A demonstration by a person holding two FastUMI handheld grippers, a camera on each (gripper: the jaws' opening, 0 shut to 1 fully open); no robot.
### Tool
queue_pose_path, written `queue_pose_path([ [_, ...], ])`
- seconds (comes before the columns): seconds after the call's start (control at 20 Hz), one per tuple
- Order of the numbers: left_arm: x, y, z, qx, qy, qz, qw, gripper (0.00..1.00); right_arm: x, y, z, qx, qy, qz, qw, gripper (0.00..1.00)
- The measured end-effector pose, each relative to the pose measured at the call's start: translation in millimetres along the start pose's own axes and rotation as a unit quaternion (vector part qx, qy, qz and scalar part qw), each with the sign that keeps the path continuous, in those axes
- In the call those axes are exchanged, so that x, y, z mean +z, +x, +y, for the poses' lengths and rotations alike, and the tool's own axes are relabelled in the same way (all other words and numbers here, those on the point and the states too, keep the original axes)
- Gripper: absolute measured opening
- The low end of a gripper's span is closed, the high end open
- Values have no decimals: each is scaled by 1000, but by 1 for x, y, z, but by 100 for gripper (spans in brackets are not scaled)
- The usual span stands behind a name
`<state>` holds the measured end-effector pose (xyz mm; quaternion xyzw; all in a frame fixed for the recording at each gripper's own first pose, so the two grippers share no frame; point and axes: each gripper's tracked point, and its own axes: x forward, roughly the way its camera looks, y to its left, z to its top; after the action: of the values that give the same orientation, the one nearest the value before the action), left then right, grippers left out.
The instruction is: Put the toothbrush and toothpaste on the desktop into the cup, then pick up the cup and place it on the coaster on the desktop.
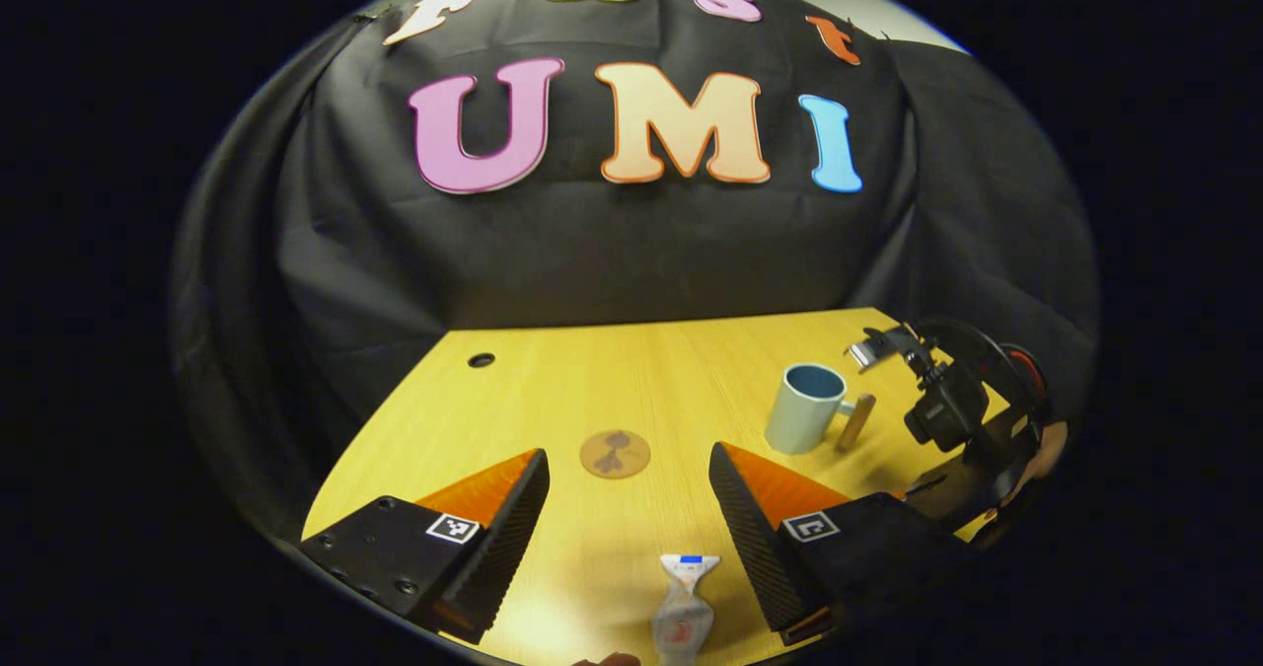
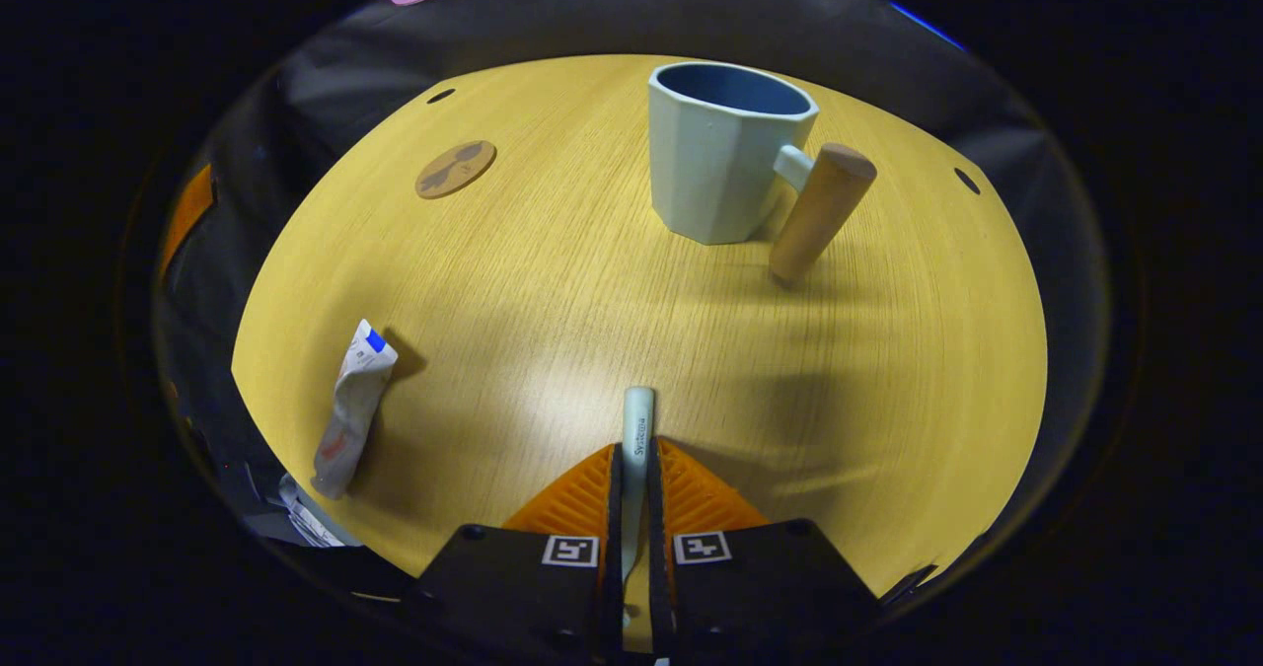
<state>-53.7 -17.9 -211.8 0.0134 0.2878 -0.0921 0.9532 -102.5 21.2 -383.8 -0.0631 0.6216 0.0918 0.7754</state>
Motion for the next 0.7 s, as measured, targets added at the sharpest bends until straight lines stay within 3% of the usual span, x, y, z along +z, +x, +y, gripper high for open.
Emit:
queue_pose_path([
  [0.3,-71,8,-20,-33,16,108,993,95,0,0,0,7,3,-6,1000,14],
  [0.35,-80,9,-22,-34,16,122,992,95,1,0,0,6,0,-8,1000,10],
  [0.45,-97,8,-28,-45,9,149,988,95,1,0,1,5,-4,-11,1000,14],
  [0.7,-136,10,-27,-37,15,206,978,95,0,0,0,10,-1,-17,1000,10],
])
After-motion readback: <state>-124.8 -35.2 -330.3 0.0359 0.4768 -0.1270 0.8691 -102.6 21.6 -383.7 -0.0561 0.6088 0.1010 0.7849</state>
